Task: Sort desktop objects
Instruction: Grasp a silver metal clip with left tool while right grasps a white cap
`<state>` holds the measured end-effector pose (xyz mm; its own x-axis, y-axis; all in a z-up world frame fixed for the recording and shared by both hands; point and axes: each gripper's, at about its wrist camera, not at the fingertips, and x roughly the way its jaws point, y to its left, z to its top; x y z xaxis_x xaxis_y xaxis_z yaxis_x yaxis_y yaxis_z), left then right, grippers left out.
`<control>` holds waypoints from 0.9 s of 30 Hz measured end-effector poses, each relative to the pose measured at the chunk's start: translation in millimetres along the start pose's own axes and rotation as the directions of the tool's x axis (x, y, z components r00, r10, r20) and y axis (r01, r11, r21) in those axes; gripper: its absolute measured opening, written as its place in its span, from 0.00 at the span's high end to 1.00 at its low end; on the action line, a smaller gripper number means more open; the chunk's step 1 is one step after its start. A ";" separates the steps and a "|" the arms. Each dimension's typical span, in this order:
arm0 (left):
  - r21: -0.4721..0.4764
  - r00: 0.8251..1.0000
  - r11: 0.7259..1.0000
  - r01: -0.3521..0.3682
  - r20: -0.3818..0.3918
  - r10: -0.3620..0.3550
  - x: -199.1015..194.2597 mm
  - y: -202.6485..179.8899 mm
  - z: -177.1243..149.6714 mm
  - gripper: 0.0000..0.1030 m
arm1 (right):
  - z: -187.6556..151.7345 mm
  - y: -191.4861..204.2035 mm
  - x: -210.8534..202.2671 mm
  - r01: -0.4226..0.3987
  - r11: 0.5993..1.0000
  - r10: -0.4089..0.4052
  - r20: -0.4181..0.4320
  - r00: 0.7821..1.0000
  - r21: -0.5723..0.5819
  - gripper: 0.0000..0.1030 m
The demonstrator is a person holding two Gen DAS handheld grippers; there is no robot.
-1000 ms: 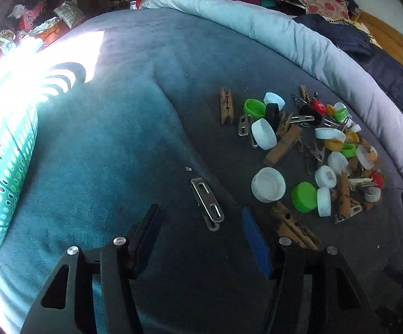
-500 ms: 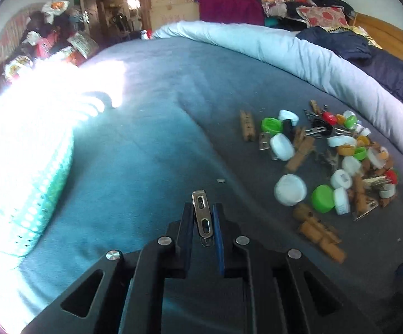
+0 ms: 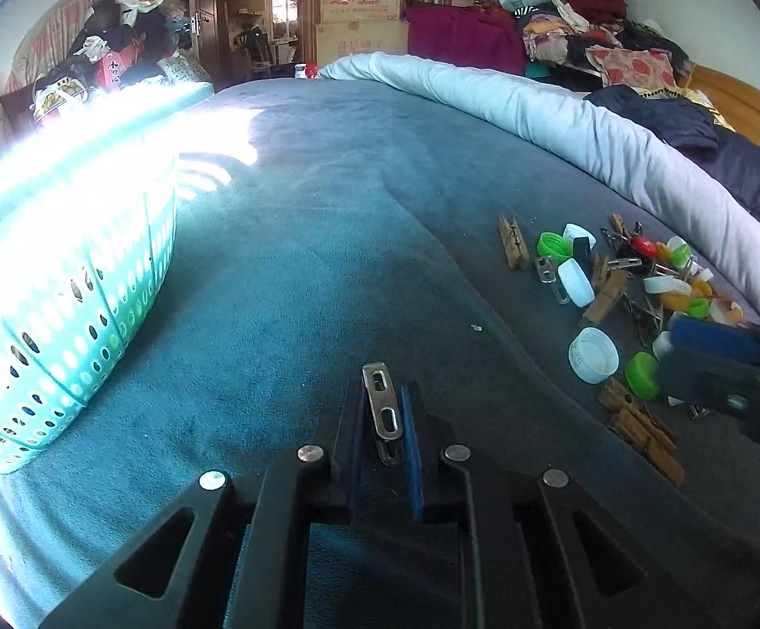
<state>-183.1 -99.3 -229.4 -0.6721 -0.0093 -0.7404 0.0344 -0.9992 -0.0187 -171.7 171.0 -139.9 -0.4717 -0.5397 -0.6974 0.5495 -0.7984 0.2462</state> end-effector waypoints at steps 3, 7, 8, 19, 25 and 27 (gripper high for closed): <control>-0.005 1.000 1.000 0.004 -0.009 -0.004 3.4 0.0 1.4 0.86 | 7.1 3.8 24.4 0.042 0.999 -0.043 -0.038 0.998 -0.027 0.50; -0.004 1.000 1.000 0.005 -0.009 -0.005 5.1 0.6 -0.2 0.86 | 5.5 -2.2 42.8 0.079 0.997 -0.080 -0.061 0.995 -0.016 0.50; 0.007 1.000 1.000 0.027 -0.008 -0.027 5.0 1.3 -2.0 0.86 | 3.9 -4.5 46.0 0.079 0.997 -0.080 -0.068 0.995 -0.007 0.51; 0.031 1.000 0.999 -0.010 0.009 0.009 10.7 -4.7 -4.1 0.86 | -9.8 -0.4 46.3 0.112 0.992 -0.111 0.023 0.994 -0.051 0.72; 0.024 1.000 1.000 -0.001 0.000 0.001 11.5 -2.4 -4.3 0.86 | -7.9 -0.5 46.6 0.101 0.994 -0.100 0.019 0.995 -0.051 0.72; 0.024 1.000 1.000 -0.002 -0.003 0.002 12.6 -3.1 -4.0 0.86 | -7.8 -0.3 46.0 0.098 0.994 -0.097 0.018 0.995 -0.049 0.72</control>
<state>-188.7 -96.2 -241.3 -0.6700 -0.0111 -0.7423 0.0181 -0.9998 -0.0014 -188.1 148.5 -177.3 -0.5350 -0.4645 -0.7057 0.5342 -0.8331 0.1434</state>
